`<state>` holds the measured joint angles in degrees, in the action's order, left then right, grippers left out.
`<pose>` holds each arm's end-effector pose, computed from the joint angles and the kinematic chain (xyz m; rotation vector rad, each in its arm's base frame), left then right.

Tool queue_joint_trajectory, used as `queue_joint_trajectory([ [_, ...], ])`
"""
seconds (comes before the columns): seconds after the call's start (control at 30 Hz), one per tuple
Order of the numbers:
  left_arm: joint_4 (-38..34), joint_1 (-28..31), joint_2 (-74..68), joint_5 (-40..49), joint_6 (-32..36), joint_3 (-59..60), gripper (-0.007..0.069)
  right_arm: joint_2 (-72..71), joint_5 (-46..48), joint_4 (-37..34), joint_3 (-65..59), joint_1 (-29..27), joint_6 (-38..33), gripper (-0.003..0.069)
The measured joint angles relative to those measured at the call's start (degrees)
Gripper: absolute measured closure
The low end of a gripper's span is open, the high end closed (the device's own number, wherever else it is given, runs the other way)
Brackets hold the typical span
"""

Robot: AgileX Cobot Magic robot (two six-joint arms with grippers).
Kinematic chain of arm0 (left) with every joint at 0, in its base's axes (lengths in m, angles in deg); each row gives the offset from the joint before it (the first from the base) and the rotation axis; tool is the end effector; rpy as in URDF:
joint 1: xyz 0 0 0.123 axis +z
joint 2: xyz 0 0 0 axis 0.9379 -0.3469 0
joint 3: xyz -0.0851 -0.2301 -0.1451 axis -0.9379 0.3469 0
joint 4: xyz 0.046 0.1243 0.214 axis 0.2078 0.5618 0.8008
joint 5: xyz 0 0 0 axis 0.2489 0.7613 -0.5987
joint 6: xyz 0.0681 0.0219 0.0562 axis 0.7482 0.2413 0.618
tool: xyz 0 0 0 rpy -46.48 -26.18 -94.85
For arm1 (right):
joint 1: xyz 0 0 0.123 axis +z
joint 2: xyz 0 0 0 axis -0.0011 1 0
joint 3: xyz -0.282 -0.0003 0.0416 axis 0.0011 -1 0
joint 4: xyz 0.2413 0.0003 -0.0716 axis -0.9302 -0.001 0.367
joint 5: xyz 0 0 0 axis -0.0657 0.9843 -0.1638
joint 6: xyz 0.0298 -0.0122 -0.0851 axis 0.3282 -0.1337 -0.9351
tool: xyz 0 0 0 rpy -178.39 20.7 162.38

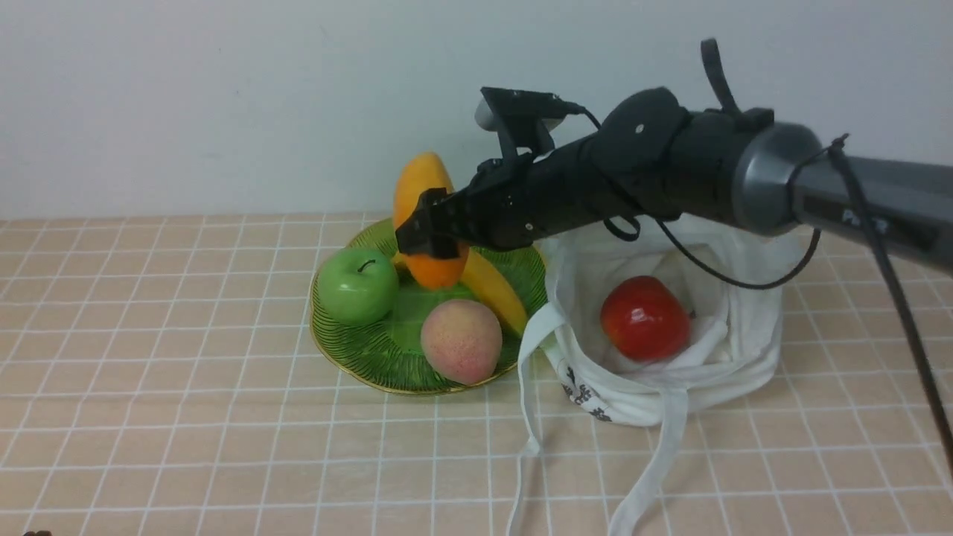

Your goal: Take the fruit out of the bag on the brown coffee tablecloth and place them on the plate.

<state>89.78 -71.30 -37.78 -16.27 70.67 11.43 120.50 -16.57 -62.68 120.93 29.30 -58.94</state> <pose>0.0523 -0.0006 0.1700 -0.0207 1.8836 -0.0389 0.3999 0.2702 0.2194 -0.5946 2.3134 0.8731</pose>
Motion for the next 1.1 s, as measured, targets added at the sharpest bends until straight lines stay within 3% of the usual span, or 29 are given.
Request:
queue_joint_trajectory([
  [0.17, 0.0, 0.0, 0.0, 0.0, 0.0, 0.0, 0.0632, 0.93, -1.16, -1.73, 0.06, 0.0, 0.0, -0.0013],
  [0.37, 0.0, 0.0, 0.0, 0.0, 0.0, 0.0, 0.0632, 0.7, 0.89, -1.46, 0.68, -0.37, 0.0, -0.0032],
  [0.5, 0.0, 0.0, 0.0, 0.0, 0.0, 0.0, 0.0632, -0.86, 11.38, 3.06, 3.35, -2.31, 0.56, -0.0006],
  [0.57, 0.0, 0.0, 0.0, 0.0, 0.0, 0.0, 0.0632, -2.2, 16.72, 5.65, 5.69, -3.45, 2.52, 0.004],
  [0.6, 0.0, 0.0, 0.0, 0.0, 0.0, 0.0, 0.0632, -3.48, 23.05, 8.81, 9.31, -4.67, 5.53, 0.0113],
  [0.63, 0.0, 0.0, 0.0, 0.0, 0.0, 0.0, 0.0632, -3.65, 23.74, 9.2, 9.77, -4.8, 5.95, 0.0113],
  [0.67, 0.0, 0.0, 0.0, 0.0, 0.0, 0.0, 0.0632, -4.75, 28.6, 11.84, 13.39, -5.6, 9.06, 0.0197],
  [0.77, 0.0, 0.0, 0.0, 0.0, 0.0, 0.0, 0.0632, -6.65, 35.83, 17.45, 21.54, -6.44, 14.82, 0.0347],
  [0.8, 0.0, 0.0, 0.0, 0.0, 0.0, 0.0, 0.0632, -7.38, 37.11, 19.71, 25.43, -6.5, 16.87, 0.0439],
  [0.9, 0.0, 0.0, 0.0, 0.0, 0.0, 0.0, 0.0632, -9.97, 38.11, 25.79, 31.32, -6.56, 22.01, 0.0592],
  [0.97, 0.0, 0.0, 0.0, 0.0, 0.0, 0.0, 0.0632, -13.28, 38.55, 29.78, 32.55, -6.56, 25.41, 0.0645],
  [1.1, 0.0, 0.0, 0.0, 0.0, 0.0, 0.0, 0.0632, -23.14, 39.29, 37.43, 28.23, -6.63, 28.86, 0.0671],
])
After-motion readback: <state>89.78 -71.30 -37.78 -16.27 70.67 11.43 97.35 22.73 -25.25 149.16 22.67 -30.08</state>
